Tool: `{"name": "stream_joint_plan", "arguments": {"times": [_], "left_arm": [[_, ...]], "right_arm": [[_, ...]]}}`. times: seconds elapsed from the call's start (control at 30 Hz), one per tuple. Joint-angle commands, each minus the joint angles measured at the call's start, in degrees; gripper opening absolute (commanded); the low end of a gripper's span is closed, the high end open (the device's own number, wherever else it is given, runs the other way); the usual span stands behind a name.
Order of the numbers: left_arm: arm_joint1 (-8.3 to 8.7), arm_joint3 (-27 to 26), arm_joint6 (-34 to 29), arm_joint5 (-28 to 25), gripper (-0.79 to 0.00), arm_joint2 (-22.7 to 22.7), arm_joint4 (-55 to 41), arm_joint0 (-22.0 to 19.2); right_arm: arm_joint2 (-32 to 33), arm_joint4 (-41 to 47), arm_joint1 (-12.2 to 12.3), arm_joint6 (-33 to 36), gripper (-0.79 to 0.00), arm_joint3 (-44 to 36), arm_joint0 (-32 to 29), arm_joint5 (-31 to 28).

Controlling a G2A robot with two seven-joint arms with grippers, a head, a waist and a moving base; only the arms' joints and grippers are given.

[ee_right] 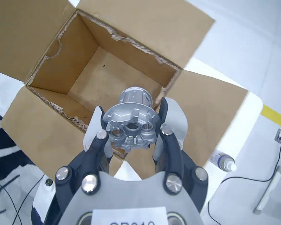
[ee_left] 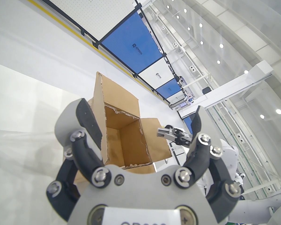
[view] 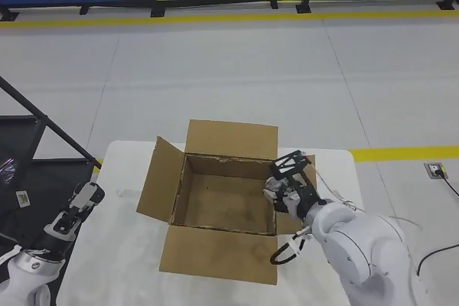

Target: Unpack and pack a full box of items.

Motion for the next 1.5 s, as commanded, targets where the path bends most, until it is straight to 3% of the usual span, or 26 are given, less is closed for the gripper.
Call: {"name": "stream_joint_plan", "arguments": {"times": [0.0,0.13,0.3,0.67,0.93,0.97,1.0,1.07,1.1,1.13,1.17,1.47], "left_arm": [[0.0,0.0,0.0,0.0,0.0,0.0,0.0,0.0],[0.0,0.0,0.0,0.0,0.0,0.0,0.0,0.0],[0.0,0.0,0.0,0.0,0.0,0.0,0.0,0.0],[0.0,0.0,0.0,0.0,0.0,0.0,0.0,0.0],[0.0,0.0,0.0,0.0,0.0,0.0,0.0,0.0],[0.0,0.0,0.0,0.0,0.0,0.0,0.0,0.0],[0.0,0.0,0.0,0.0,0.0,0.0,0.0,0.0],[0.0,0.0,0.0,0.0,0.0,0.0,0.0,0.0],[0.0,0.0,0.0,0.0,0.0,0.0,0.0,0.0],[0.0,0.0,0.0,0.0,0.0,0.0,0.0,0.0],[0.0,0.0,0.0,0.0,0.0,0.0,0.0,0.0],[0.0,0.0,0.0,0.0,0.0,0.0,0.0,0.0]], "right_arm": [[6.0,-1.22,0.45,-1.36,-0.785,-5.62,-6.63,2.3],[15.81,0.33,0.91,-1.76,-0.785,-8.75,-15.2,5.62],[22.62,4.72,1.46,1.8,-0.785,-0.75,-18.72,3.18],[21.4,4.36,2.03,3.14,-0.785,19.86,-14.18,3.63],[20.28,3.92,2.31,-0.02,-0.785,30.07,-9.68,3.61],[20.22,4.03,2.34,-0.27,-0.736,30.95,-9.33,3.66],[20.15,4.27,2.36,-0.45,-0.511,31.69,-9.0,3.66],[20.08,4.52,2.44,-0.9,-0.32,32.53,-8.56,3.49],[20.07,4.61,2.48,-1.11,-0.117,32.78,-8.45,3.49],[20.07,4.64,2.52,-1.4,-0.043,32.89,-8.39,3.49],[20.09,4.72,2.56,-1.66,0.0,32.98,-8.41,3.54],[21.11,4.66,3.05,-2.81,0.0,29.51,-9.76,4.09]]}}
